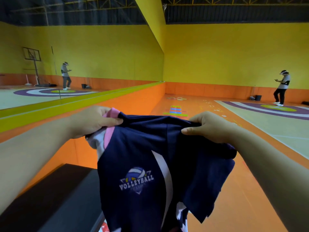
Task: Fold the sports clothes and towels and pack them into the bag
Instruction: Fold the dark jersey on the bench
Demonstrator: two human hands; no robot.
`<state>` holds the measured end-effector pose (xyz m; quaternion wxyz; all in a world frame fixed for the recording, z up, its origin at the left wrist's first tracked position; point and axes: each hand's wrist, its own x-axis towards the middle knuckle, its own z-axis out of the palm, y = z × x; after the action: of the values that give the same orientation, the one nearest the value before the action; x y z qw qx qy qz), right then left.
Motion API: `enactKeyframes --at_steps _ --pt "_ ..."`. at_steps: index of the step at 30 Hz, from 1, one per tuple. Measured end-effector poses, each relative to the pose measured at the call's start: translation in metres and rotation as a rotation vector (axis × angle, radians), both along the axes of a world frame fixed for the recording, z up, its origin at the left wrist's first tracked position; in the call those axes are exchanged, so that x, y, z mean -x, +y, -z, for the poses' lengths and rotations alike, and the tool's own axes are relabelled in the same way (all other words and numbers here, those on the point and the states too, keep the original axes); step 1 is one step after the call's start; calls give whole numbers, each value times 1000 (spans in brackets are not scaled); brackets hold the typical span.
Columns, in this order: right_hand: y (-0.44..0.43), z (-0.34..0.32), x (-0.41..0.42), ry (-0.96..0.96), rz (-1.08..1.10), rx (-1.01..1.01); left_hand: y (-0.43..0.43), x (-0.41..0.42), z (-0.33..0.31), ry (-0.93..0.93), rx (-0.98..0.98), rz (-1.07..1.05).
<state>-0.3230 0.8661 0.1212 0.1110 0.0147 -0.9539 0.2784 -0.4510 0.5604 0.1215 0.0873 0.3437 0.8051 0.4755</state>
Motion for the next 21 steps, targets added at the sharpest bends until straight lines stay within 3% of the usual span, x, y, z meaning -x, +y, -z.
enactKeyframes --at_steps 4,8,11,14,16,18,21 --pt "10 23 69 -107 52 -212 11 48 28 99 333 -230" --pt "-1 37 153 -57 207 -372 19 103 33 257 441 -449" --pt "-20 -2 195 261 251 -197 6 132 -19 493 179 -720" --pt "-53 -63 211 564 82 317 -22 128 -92 677 -105 -877" --pt "-77 -93 212 674 -51 531 -42 112 -127 797 -189 -913" --pt "-98 -105 214 773 -107 482 -59 94 -141 820 -320 -878" --pt "-124 -86 214 755 -171 439 -86 68 -123 673 -531 -802"
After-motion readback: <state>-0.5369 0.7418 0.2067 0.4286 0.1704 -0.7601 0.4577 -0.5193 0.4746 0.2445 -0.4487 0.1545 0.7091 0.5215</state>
